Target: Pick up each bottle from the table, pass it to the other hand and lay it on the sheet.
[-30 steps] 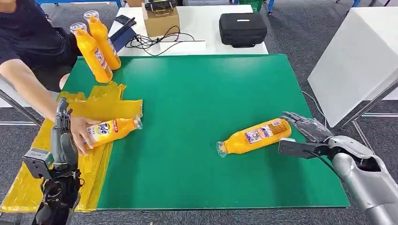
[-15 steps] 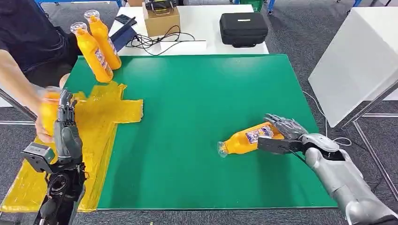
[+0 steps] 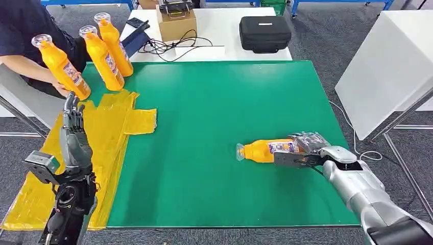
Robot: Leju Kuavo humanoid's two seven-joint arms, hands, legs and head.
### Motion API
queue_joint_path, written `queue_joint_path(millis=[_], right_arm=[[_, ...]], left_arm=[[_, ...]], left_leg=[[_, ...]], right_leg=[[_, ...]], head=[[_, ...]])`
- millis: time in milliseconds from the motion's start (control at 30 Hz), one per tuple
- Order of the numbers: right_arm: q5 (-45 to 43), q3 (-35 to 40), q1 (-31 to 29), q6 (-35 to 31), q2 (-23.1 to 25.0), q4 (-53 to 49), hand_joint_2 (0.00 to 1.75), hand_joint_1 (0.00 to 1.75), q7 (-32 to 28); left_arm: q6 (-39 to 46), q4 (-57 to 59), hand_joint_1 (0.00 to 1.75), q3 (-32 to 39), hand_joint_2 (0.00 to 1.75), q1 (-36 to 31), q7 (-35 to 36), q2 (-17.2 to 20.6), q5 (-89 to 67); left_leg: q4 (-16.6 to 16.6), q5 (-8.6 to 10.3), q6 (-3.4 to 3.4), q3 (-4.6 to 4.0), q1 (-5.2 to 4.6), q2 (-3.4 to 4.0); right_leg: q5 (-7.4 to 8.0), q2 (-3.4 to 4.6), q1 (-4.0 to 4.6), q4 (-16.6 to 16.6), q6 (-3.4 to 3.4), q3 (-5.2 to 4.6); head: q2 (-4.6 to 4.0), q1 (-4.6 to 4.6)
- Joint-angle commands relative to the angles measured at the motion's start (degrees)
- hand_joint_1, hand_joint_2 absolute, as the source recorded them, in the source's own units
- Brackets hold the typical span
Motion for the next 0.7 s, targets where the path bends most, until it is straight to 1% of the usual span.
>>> queue_joint_path(millis=[33,100,133,500,567,600,633,700], right_arm=[[0.2,2.9,0.8,0.0,2.3,8.0,1.75,1.75,0.2],[0.2,2.9,0.8,0.0,2.3,8.0,1.75,1.75,0.2],[0.2,2.9,0.8,0.0,2.3,8.0,1.75,1.75,0.2],[0.2,2.9,0.8,0.0,2.3,8.0,1.75,1.75,0.2],[0.2,2.8,1.4,-0.3,2.7,7.9,1.75,1.75,0.2],[-0.3,2.1,1.6,-1.1,2.8,7.7,1.75,1.75,0.5],[-2.3,-0.1,1.9,-2.7,3.0,7.0,1.75,1.75,0.0],[-7.8,-5.2,2.5,-4.6,3.3,4.0,1.75,1.75,-5.0]], left_arm=[[0.6,3.0,0.00,0.5,0.00,-2.0,0.3,-1.9,-0.2],[0.6,3.0,0.00,0.5,0.00,-2.0,0.3,-1.9,-0.2],[0.6,3.0,0.00,0.5,0.00,-2.0,0.3,-1.9,-0.2],[0.6,3.0,0.00,0.5,0.00,-2.0,0.3,-1.9,-0.2],[0.5,1.9,0.00,0.7,0.00,-0.3,0.3,-2.0,-0.3],[0.1,1.8,0.00,0.8,0.00,0.5,0.3,-2.1,-0.2],[-0.6,2.0,0.00,0.8,0.00,1.3,0.3,-2.3,0.1],[-2.5,3.4,0.00,0.8,0.00,2.3,0.3,-2.6,1.4]], left_leg=[[-0.1,0.04,-0.03,0.10,0.08,-0.06],[-0.1,0.07,-0.05,0.08,0.14,-0.07],[0.0,0.01,-0.03,0.24,0.04,-0.03],[-0.1,0.04,-0.04,0.25,0.10,-0.08],[-0.1,0.04,-0.05,0.25,0.12,-0.08],[-0.1,0.04,-0.06,0.26,0.15,-0.03],[-0.1,0.00,-0.03,0.33,0.06,-0.01],[-0.1,0.00,-0.02,0.35,0.05,0.01]], right_leg=[[0.06,-0.13,0.07,-0.2,0.05,0.18],[0.12,-0.20,0.13,-0.3,0.10,0.23],[0.02,-0.10,0.04,-0.1,0.04,0.30],[0.06,-0.19,0.10,-0.2,0.06,0.34],[0.07,-0.19,0.11,-0.2,0.07,0.35],[0.10,-0.17,0.14,-0.3,0.10,0.38],[0.03,-0.08,0.06,-0.2,0.04,0.38],[0.03,-0.07,0.05,-0.2,0.06,0.41]], head=[[0.00,0.00],[0.00,-0.02],[0.00,0.00],[0.00,-0.02],[0.00,-0.02],[0.00,-0.02],[0.00,-0.02],[0.00,-0.02]])
